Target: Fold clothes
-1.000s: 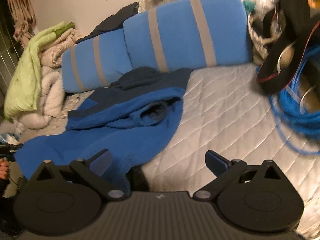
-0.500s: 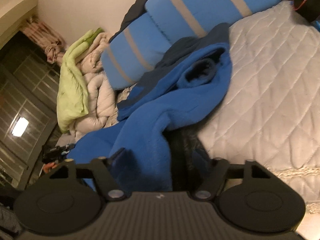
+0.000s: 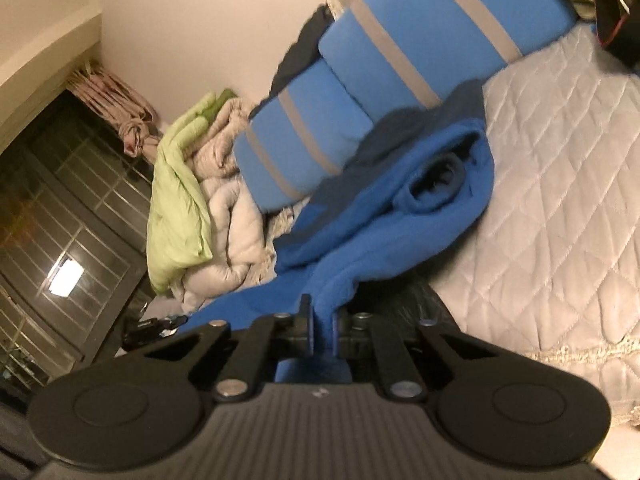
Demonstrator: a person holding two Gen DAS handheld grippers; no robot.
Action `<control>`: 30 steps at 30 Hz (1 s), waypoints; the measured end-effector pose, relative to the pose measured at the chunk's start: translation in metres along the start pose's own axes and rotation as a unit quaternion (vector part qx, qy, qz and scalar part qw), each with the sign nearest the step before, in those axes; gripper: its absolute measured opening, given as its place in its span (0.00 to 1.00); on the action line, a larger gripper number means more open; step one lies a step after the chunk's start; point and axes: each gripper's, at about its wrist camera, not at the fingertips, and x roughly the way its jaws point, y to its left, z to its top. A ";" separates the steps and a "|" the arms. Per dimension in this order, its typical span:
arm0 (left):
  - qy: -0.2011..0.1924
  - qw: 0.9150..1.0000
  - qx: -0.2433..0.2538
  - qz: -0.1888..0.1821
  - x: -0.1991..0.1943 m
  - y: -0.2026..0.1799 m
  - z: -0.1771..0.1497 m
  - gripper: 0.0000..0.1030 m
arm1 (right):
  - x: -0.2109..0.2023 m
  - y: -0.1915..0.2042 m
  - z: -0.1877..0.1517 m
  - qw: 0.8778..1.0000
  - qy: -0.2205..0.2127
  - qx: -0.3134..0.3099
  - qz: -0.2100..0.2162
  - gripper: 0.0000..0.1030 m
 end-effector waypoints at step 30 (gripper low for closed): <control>-0.079 0.996 -0.031 -0.008 -0.051 -0.036 -0.002 0.05 | -0.052 0.070 0.027 0.990 -0.126 0.058 -0.033 0.08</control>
